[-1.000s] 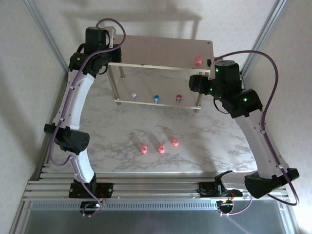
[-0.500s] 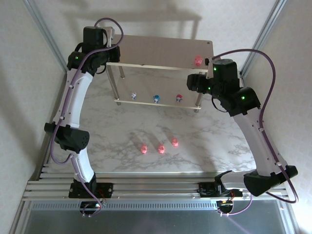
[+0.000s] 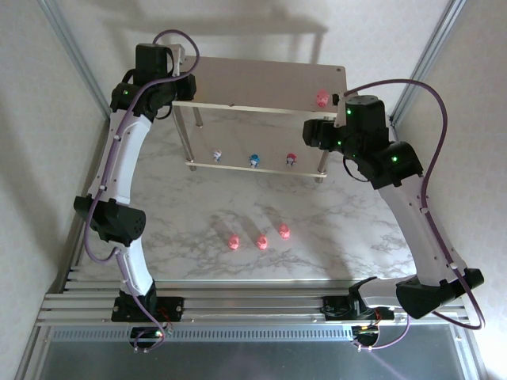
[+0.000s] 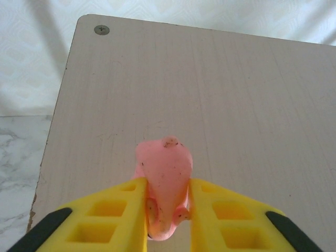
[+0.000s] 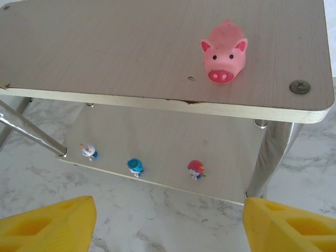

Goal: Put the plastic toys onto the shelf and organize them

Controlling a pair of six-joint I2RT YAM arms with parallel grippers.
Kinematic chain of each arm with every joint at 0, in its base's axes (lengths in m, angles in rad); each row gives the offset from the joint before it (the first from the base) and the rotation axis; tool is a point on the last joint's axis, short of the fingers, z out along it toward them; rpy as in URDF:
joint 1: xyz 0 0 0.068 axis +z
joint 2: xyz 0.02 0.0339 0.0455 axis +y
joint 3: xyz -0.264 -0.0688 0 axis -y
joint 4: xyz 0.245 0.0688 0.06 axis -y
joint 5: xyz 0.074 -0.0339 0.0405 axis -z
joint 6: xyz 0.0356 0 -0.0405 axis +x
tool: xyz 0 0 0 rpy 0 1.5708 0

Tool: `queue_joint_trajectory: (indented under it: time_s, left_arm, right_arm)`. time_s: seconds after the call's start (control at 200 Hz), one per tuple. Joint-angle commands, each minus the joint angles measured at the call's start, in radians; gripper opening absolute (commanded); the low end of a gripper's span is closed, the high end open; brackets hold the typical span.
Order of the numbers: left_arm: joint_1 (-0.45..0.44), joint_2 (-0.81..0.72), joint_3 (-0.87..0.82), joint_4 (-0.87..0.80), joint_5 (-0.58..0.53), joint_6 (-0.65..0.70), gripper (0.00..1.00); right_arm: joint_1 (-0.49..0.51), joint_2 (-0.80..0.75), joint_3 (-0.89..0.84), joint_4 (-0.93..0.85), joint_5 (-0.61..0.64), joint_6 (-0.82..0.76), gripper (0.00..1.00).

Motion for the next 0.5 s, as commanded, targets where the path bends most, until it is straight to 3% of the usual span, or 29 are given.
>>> queue_joint_trajectory:
  time_s: [0.0, 0.115, 0.496]
  left_arm:
    - [0.013, 0.028, 0.007, -0.007, 0.009, -0.007, 0.30]
    - [0.014, 0.024, -0.005, 0.002, 0.002, -0.011, 0.37]
    - [0.016, 0.011, -0.015, 0.017, -0.014, -0.016, 0.44]
  right_arm:
    - [0.009, -0.003, 0.016, 0.024, 0.000, -0.007, 0.75]
    - [0.010, -0.004, 0.013, 0.025, -0.001, -0.005, 0.75]
    - [0.011, -0.007, 0.010, 0.034, -0.005, -0.002, 0.75]
